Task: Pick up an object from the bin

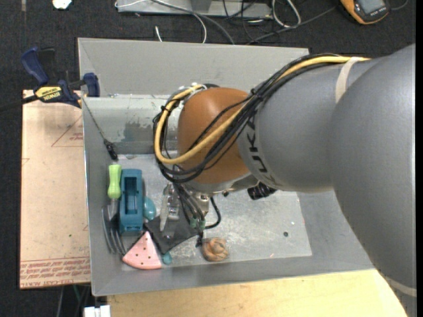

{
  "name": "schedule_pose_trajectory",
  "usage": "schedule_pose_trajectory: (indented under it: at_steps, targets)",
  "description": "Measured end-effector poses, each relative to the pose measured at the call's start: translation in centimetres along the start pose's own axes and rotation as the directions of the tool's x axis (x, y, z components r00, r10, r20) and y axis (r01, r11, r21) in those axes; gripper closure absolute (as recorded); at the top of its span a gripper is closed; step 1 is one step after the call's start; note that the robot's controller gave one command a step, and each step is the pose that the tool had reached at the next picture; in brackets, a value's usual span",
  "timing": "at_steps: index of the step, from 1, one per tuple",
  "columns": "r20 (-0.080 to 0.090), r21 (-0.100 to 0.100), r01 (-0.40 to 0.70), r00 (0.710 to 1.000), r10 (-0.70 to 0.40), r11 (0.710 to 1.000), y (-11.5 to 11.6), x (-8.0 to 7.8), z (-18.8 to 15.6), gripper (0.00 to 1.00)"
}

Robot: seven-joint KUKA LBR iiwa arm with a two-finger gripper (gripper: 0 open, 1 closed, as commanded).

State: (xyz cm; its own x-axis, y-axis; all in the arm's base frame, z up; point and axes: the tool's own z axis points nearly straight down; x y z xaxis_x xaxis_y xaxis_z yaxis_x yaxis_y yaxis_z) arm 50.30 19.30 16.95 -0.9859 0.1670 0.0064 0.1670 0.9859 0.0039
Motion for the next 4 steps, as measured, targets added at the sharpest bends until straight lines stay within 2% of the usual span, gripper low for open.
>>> schedule_pose_trajectory:
  at_steps: [1,2,3,4]
  targets:
    - [0.002,-0.001,0.195,0.981,-0.195,0.981,1.0,-0.5,-1.9,1.00]
    - [0.003,-0.001,0.321,0.947,-0.321,0.947,0.7,-4.0,-0.7,1.00]
    - [0.002,-0.002,0.029,1.000,-0.029,1.000,0.4,-6.3,-0.8,1.00]
    - [0.002,-0.001,0.285,0.958,-0.285,0.958,-2.5,-5.3,0.3,1.00]
